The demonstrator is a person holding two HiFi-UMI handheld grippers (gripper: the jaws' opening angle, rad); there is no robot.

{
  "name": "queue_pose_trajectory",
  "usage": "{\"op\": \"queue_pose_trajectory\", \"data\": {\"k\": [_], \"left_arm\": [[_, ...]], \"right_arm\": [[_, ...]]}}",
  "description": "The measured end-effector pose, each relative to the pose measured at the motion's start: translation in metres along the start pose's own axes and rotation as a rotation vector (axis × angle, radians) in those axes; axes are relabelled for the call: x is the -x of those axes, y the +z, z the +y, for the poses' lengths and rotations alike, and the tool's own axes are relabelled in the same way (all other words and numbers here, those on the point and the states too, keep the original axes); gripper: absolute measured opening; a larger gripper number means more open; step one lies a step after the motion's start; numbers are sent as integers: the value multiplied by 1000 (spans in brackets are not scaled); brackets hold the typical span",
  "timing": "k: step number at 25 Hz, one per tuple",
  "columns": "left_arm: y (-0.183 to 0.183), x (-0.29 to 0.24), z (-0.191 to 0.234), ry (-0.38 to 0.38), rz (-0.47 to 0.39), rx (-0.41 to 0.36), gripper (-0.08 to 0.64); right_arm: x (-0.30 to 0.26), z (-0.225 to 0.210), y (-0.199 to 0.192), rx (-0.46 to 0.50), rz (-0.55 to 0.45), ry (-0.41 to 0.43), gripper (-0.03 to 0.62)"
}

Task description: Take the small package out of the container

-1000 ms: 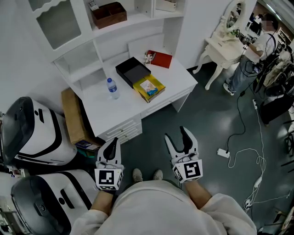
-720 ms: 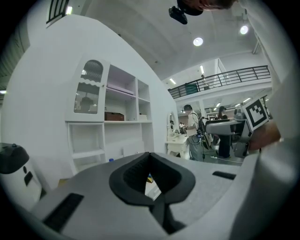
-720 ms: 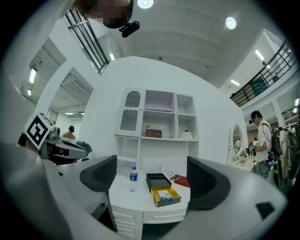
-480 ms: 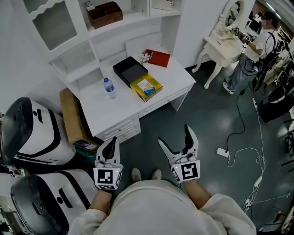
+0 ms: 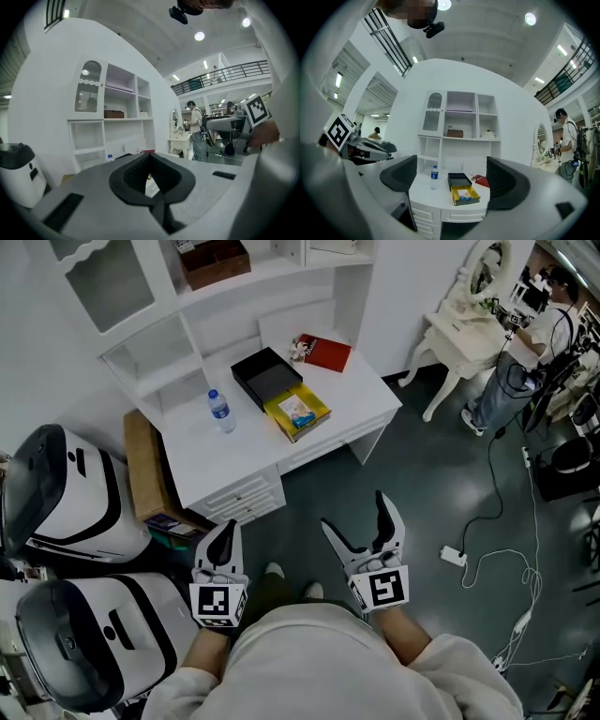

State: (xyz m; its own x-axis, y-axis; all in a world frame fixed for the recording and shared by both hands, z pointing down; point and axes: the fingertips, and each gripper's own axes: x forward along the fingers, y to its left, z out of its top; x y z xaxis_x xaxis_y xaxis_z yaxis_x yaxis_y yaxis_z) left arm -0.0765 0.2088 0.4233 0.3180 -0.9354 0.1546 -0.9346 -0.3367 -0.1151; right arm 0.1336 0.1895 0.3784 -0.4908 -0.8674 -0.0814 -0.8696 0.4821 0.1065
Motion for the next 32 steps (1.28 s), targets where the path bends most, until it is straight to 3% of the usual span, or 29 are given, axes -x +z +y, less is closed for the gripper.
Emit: {"op": "queue_pose_trajectory", "data": {"k": [6, 15, 26, 32], "left_arm": [[-5, -15, 1, 13, 4, 13, 8], [-9, -82, 25, -5, -5, 38, 8], [-9, -188, 96, -4, 20, 84, 8], [-9, -231, 134, -10, 39, 98, 8]], "right_arm": [[-14, -10, -7, -3, -2, 14, 437], [-70, -32, -22, 19, 27, 23, 437], [-197, -68, -60, 27, 116, 43, 436], [-267, -80, -101, 24, 217, 60, 436]]}}
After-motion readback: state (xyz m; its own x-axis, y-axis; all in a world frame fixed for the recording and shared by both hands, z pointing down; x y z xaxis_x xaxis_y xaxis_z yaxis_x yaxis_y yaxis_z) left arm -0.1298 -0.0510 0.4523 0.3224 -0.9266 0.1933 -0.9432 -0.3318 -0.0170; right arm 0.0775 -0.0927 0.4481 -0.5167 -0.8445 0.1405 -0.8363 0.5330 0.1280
